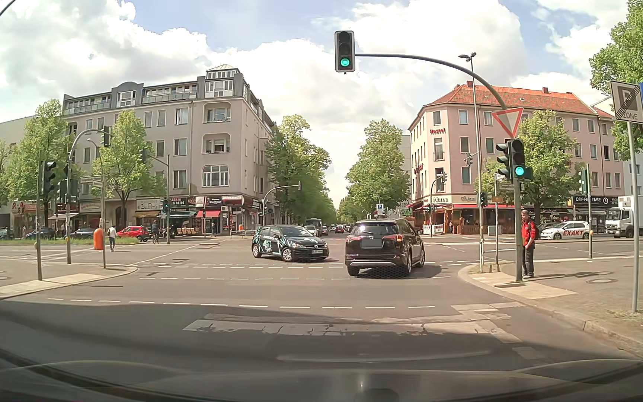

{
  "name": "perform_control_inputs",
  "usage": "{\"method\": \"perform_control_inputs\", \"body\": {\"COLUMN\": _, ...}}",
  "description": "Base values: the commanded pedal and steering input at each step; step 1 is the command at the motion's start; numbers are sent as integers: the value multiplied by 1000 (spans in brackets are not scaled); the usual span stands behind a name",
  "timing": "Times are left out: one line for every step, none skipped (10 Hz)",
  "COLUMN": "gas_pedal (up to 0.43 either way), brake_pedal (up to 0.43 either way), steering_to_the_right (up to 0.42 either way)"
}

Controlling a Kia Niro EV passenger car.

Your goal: Follow the waypoints while adhering to traffic rules and regulations

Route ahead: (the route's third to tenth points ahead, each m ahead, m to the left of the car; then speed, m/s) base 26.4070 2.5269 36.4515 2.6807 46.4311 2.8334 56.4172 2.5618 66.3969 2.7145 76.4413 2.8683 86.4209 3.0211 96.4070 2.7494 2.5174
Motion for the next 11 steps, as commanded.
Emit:
{"method": "perform_control_inputs", "body": {"gas_pedal": 59, "brake_pedal": 18, "steering_to_the_right": -7}}
{"method": "perform_control_inputs", "body": {"gas_pedal": 299, "brake_pedal": 18, "steering_to_the_right": -7}}
{"method": "perform_control_inputs", "body": {"gas_pedal": 358, "brake_pedal": 18, "steering_to_the_right": -7}}
{"method": "perform_control_inputs", "body": {"gas_pedal": 358, "brake_pedal": 18, "steering_to_the_right": -7}}
{"method": "perform_control_inputs", "body": {"gas_pedal": 319, "brake_pedal": 18, "steering_to_the_right": -7}}
{"method": "perform_control_inputs", "body": {"gas_pedal": 287, "brake_pedal": 18, "steering_to_the_right": -6}}
{"method": "perform_control_inputs", "body": {"gas_pedal": 260, "brake_pedal": 24, "steering_to_the_right": -6}}
{"method": "perform_control_inputs", "body": {"gas_pedal": 248, "brake_pedal": 18, "steering_to_the_right": -5}}
{"method": "perform_control_inputs", "body": {"gas_pedal": 228, "brake_pedal": 18, "steering_to_the_right": -5}}
{"method": "perform_control_inputs", "body": {"gas_pedal": 130, "brake_pedal": 18, "steering_to_the_right": -5}}
{"method": "perform_control_inputs", "body": {"gas_pedal": 118, "brake_pedal": 18, "steering_to_the_right": -4}}
